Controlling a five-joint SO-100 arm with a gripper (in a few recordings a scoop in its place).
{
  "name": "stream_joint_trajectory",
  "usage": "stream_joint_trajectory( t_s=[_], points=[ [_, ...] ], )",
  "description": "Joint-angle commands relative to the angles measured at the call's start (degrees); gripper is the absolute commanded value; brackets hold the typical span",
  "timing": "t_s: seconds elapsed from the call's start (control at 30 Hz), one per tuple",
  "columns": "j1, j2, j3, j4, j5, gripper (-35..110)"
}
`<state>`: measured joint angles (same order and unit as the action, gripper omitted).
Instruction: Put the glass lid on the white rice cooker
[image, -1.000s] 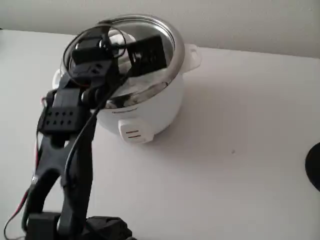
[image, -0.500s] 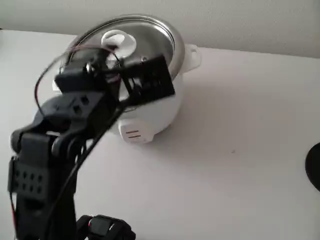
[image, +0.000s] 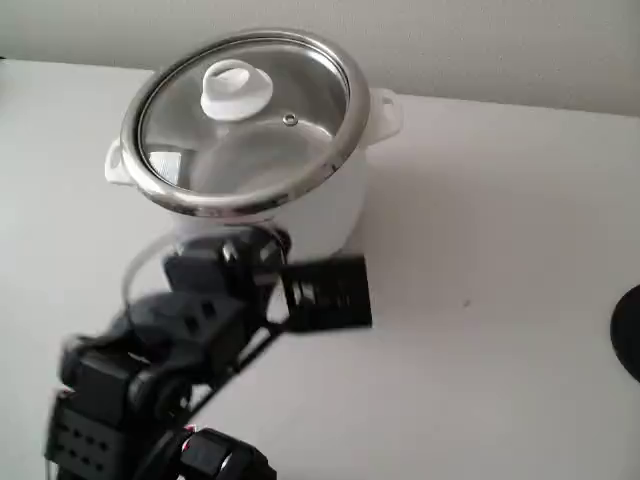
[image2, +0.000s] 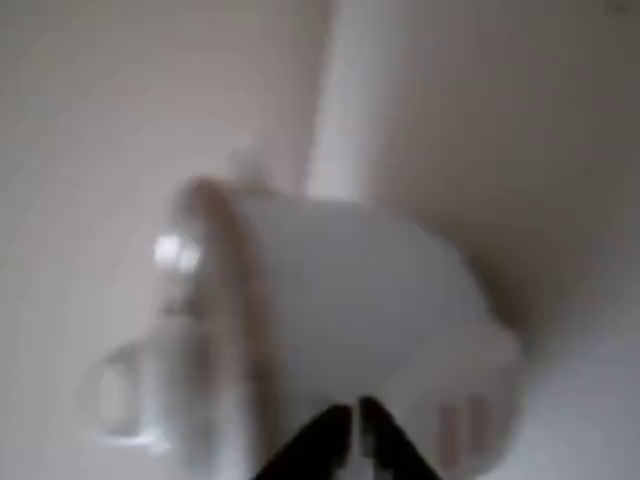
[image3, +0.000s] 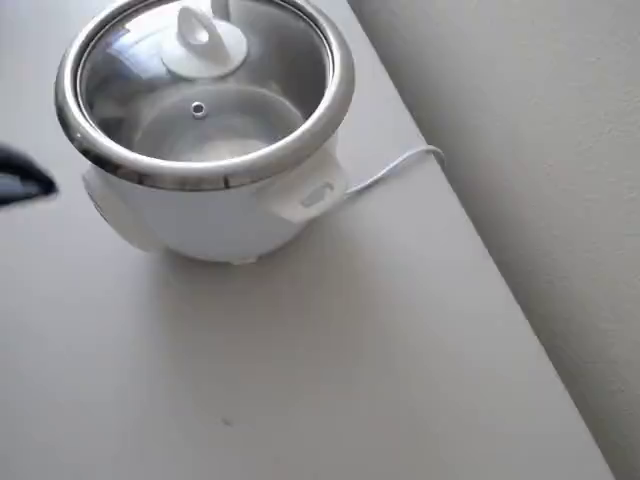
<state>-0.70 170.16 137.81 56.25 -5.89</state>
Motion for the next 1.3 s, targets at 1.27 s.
stream_joint_trajectory(
  t_s=[1.27],
  points=[
    [1.7, 18.4, 35.7, 4.6, -0.4, 0]
  ],
)
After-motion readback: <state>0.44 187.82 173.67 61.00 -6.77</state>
